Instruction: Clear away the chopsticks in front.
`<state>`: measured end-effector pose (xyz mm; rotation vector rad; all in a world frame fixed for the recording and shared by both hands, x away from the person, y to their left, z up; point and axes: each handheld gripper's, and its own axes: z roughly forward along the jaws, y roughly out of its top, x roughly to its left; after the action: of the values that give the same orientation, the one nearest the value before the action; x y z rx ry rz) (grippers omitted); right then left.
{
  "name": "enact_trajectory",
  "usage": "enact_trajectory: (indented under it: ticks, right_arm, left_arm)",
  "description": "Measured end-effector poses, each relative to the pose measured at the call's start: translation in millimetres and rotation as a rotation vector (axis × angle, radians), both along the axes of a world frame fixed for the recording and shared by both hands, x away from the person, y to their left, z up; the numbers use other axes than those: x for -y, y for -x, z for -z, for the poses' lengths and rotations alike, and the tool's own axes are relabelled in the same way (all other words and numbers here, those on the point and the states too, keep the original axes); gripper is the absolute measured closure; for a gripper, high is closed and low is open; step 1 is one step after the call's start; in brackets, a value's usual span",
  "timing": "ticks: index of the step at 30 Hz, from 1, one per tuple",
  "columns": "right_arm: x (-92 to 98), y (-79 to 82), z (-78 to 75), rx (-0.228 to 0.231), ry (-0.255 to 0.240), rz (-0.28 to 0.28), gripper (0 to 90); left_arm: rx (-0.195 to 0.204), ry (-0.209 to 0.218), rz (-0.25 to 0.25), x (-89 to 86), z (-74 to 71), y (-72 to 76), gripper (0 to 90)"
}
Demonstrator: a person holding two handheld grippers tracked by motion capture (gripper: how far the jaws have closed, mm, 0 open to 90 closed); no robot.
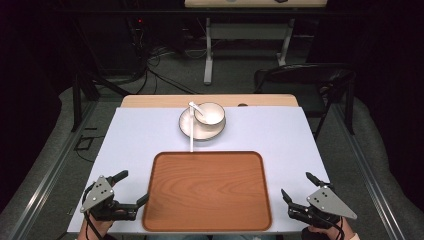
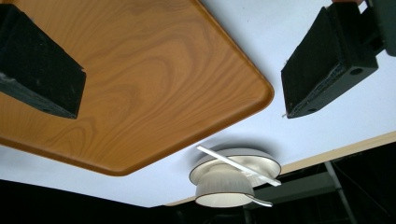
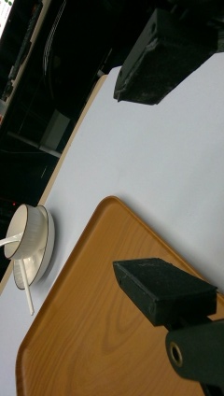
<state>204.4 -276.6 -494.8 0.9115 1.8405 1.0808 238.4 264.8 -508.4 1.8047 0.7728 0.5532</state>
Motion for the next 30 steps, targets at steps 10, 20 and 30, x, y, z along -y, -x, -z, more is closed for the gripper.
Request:
enact_trajectory:
  ticks: [10, 20, 30]
  right_arm:
    - [0.0, -0.5, 0.0, -0.003, 0.002, 0.003, 14.3]
    - [-0.5, -0.4, 0.0, -0.004, 0.004, 0.000, 14.3]
    - [-0.2, -0.4, 0.0, -0.003, 0.003, 0.001, 14.3]
  left_arm:
    - [0.007, -0.012, -0.001, 1.6, -0.8, -1.4, 0.0]
    - [0.001, -0.007, 0.002, 6.9, -2.8, -9.7, 0.0]
    - [-0.055, 0.003, 0.022, 21.6, -6.8, -35.5, 0.0]
